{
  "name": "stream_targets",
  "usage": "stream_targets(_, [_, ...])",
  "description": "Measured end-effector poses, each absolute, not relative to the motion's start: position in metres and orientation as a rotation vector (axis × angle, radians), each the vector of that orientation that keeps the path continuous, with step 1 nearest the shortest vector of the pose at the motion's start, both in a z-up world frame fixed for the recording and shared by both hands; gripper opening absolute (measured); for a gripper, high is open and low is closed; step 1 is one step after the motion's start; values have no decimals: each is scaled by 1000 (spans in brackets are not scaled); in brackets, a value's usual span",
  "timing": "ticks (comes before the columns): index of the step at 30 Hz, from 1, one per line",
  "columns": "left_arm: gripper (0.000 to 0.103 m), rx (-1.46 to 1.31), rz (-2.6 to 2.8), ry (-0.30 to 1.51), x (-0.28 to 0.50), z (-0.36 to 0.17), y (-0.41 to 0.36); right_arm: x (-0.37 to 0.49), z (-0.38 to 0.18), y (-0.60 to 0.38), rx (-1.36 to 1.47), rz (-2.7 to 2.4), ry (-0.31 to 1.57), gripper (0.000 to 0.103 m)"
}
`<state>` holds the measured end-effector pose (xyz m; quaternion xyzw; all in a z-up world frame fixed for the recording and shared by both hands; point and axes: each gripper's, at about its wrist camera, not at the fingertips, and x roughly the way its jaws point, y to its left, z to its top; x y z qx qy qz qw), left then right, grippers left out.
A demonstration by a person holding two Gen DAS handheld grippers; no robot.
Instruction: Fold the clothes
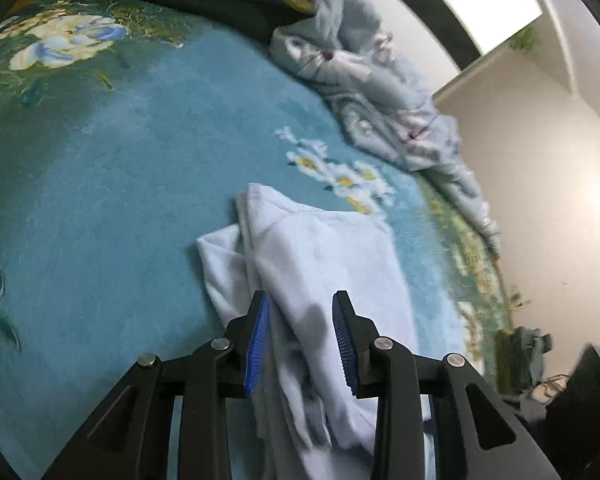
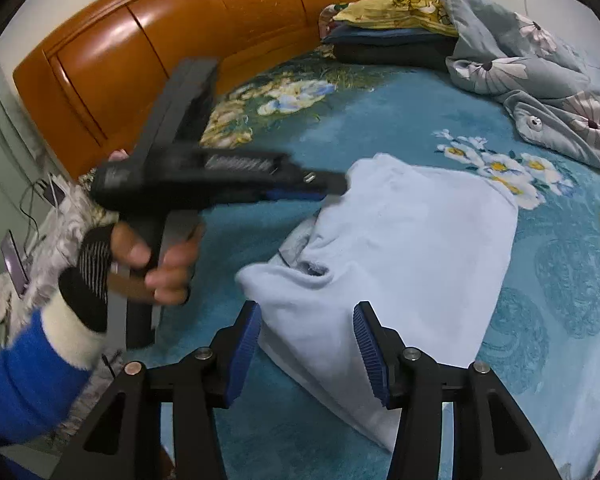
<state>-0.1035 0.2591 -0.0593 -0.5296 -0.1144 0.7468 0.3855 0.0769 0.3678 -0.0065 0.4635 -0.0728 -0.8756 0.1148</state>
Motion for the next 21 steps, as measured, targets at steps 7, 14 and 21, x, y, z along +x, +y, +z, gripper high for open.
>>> stream_targets(7, [33,-1372,1904,-246,-110,-64,275,76,-24,360,1385,-2536,-176,45])
stream_targets(14, [6,-1295,1894,-297,-115,-53,278,80,-22,371,1378,-2579,-193,4])
stream_targets(21, [6,-1162,1888,-322,-126,-29,267,90,7,364,1216,-2641,-139,4])
